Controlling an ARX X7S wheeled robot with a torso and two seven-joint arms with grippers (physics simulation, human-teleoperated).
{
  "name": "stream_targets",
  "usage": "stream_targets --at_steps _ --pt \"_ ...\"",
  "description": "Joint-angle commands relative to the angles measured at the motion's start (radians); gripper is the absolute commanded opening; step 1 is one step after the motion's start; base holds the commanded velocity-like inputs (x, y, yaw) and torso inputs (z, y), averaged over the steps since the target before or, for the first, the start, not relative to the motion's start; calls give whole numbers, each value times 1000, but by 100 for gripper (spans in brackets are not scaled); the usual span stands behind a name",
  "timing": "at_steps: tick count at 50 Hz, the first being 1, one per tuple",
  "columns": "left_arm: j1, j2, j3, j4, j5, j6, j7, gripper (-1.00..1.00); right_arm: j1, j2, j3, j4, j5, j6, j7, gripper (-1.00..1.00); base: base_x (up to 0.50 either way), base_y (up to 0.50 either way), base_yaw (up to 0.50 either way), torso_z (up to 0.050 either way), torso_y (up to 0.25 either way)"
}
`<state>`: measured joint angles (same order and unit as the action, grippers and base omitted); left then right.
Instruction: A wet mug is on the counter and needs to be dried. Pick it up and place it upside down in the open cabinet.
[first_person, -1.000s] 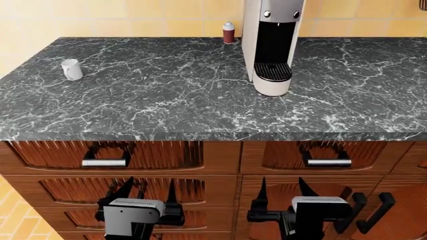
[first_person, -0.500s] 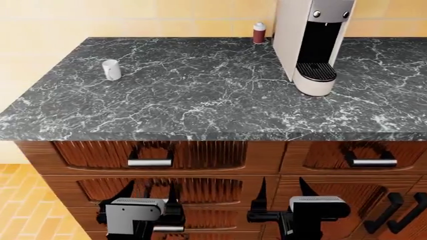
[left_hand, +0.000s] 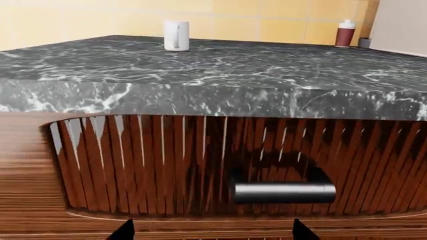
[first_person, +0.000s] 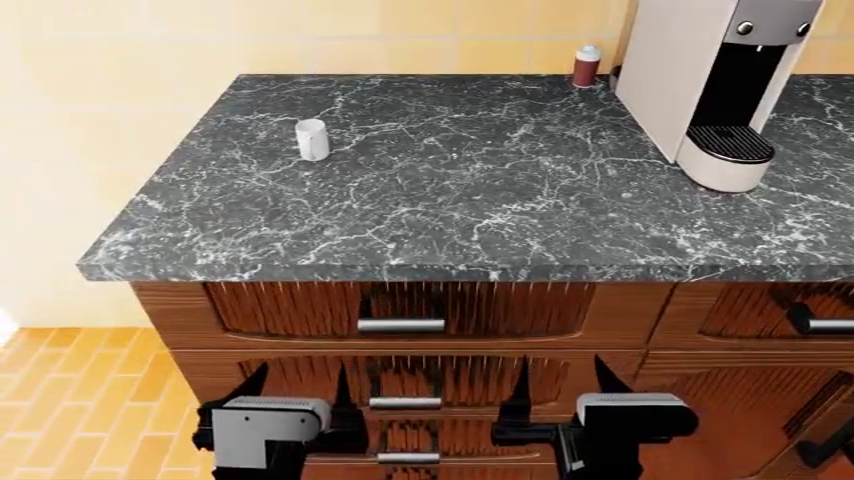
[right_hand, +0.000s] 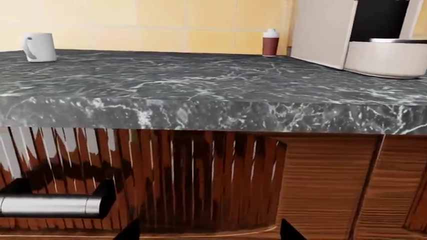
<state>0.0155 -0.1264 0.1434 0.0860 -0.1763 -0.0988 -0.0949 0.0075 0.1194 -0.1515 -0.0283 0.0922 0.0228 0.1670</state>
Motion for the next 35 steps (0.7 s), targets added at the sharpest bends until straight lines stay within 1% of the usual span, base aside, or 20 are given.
stream_targets --at_steps 1,2,4,5,6,7,8,9,10,12,14,17,19,21,22,23,25,27,30,35 --pt "-13 -15 1 53 -9 -42 -29 100 -6 25 11 -107 24 57 22 100 0 0 0 0 0" --pt "-20 -29 -5 105 -18 -77 -31 100 -10 41 15 -220 13 132 39 100 0 0 0 0 0" --pt "-57 -69 -24 253 -37 -169 -39 100 17 88 23 -508 -7 349 61 100 0 0 0 0 0" --pt "-101 -99 -45 356 -75 -261 -39 100 82 121 25 -658 -4 499 54 100 0 0 0 0 0" --pt "-172 -128 -73 443 -121 -368 -45 100 199 145 44 -803 32 649 36 100 0 0 0 0 0" --pt "-261 -149 -102 495 -160 -464 -56 100 342 159 70 -877 73 799 16 100 0 0 0 0 0" --pt "-377 -164 -127 508 -200 -564 -66 100 492 165 103 -888 120 949 -17 100 0 0 0 0 0" --pt "-526 -174 -138 470 -230 -664 -73 100 642 168 138 -825 167 1099 -65 100 0 0 0 0 0" --pt "-646 -177 -137 409 -242 -727 -76 100 767 173 154 -745 194 1226 -103 100 0 0 0 0 0" --pt "-914 -168 -98 158 -217 -791 -65 100 957 186 154 -465 216 1217 -181 100 0 0 0 0 0" --pt "-1116 -156 -53 -103 -185 -786 -27 100 1085 209 98 -191 194 1149 -235 100 0 0 0 0 0" --pt "-1360 -130 56 -542 -74 -595 45 100 1233 228 -20 157 124 996 -296 100 0 0 0 0 0" --pt "-1510 -85 105 -842 -6 -391 70 100 1310 217 -57 343 107 932 -334 100 0 0 0 0 0" --pt "-1653 -35 132 -1142 32 -152 114 100 1355 203 -83 482 103 874 -379 100 0 0 0 0 0" --pt "-1655 -34 121 -1292 35 -152 107 100 1371 195 -90 554 95 829 -383 100 0 0 0 0 0" --pt "-1647 -35 110 -1394 42 -173 101 100 1391 185 -85 629 93 793 -386 100 0 0 0 0 0" --pt "-1636 -36 87 -1395 60 -205 98 100 1423 172 -87 729 90 748 -397 100 0 0 0 0 0" --pt "-1630 -36 69 -1395 80 -236 106 100 1439 166 -101 773 94 754 -429 100 0 0 0 0 0" --pt "-1633 -36 46 -1395 105 -284 121 100 1453 157 -113 822 99 785 -454 100 0 0 0 0 0" --pt "-1647 -31 54 -1395 148 -329 174 100 1466 146 -167 848 90 877 -500 100 0 0 0 0 0"
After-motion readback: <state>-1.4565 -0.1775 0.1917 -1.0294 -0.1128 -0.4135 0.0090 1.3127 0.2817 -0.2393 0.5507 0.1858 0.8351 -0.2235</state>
